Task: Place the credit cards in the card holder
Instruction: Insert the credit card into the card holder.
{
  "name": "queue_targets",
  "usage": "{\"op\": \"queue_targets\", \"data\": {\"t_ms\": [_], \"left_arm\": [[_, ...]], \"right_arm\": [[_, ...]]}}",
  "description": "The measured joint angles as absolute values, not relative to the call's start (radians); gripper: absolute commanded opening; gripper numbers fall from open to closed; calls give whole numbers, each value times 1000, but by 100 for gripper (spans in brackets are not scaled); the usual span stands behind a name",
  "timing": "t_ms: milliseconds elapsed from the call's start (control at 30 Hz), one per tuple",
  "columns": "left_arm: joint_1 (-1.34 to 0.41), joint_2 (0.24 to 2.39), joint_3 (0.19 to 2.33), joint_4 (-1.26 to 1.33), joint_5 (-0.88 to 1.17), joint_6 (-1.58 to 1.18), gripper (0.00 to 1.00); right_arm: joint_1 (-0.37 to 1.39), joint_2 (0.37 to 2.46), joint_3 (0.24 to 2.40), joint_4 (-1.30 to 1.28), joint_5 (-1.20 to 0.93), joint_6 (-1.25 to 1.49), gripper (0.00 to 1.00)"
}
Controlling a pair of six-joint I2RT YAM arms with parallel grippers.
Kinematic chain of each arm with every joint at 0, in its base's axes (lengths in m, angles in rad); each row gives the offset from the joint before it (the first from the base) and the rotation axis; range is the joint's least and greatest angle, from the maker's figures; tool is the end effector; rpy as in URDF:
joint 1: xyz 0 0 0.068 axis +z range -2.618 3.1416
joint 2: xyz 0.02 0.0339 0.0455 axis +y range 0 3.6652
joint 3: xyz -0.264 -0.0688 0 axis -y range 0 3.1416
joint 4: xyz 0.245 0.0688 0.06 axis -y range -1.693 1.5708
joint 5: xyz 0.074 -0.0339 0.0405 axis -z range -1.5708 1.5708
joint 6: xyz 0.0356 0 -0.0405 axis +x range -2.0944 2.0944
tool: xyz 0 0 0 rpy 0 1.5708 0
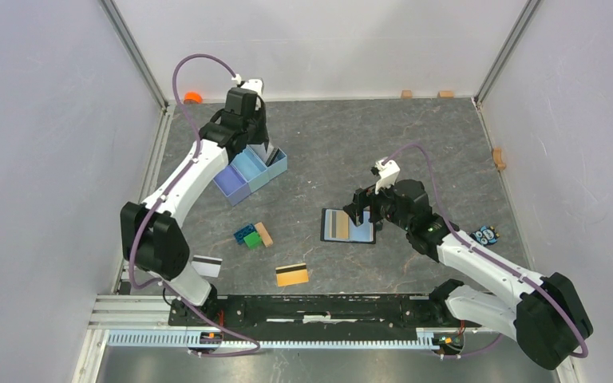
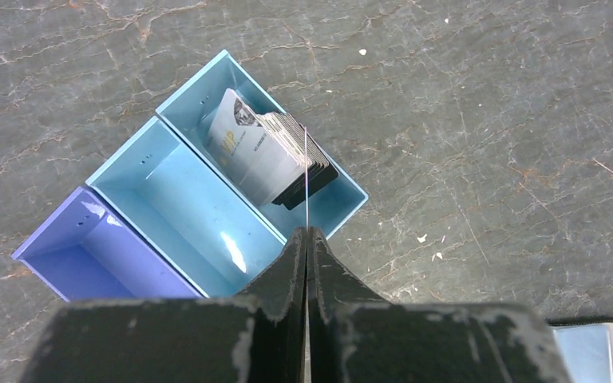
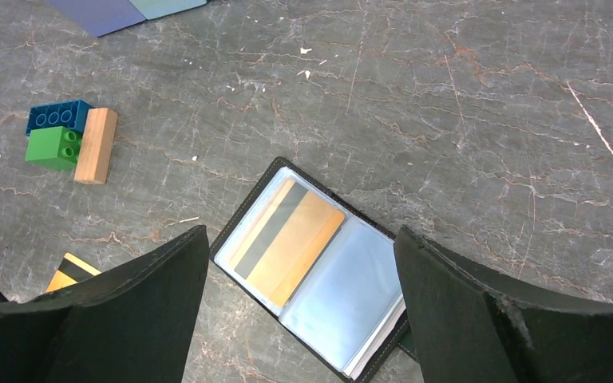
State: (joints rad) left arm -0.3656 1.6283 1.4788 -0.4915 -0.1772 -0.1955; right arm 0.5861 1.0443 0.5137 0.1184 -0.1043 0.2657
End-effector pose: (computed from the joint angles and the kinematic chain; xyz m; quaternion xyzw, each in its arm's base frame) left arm 0.3513 -0.1278 0.3347 0.0361 0.8905 -0.0476 0.4510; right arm 0.1889 0.1299 0.2257 -0.1615 0.8205 0.2656 0.4798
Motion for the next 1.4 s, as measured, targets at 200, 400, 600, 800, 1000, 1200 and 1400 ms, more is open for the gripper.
{"op": "queue_targets", "data": {"t_ms": [200, 400, 600, 800, 1000, 1200, 1400], "left_arm": [[-360, 1557, 1406, -454, -50, -173, 2], [-360, 1458, 1343, -437, 240, -138, 2], [-389, 1412, 1262, -411, 604, -110, 2], [-468, 1413, 1175, -355, 852, -126, 2], [-540, 1422, 1169, -292, 967, -146, 2], [-563, 1431, 1156, -266, 997, -159, 14], [-574, 1448, 1147, -240, 902, -229, 58]], "right_arm": [[561, 1040, 517, 118, -141, 245, 92], [433, 1029, 569, 118, -387, 204, 93], [384, 1027, 636, 123, -660, 184, 92], [384, 1028, 649, 122, -815, 188, 81], [384, 1036, 648, 123, -884, 214, 61], [384, 1040, 636, 160, -927, 259, 0], [380, 1054, 614, 167, -885, 322, 0]]}}
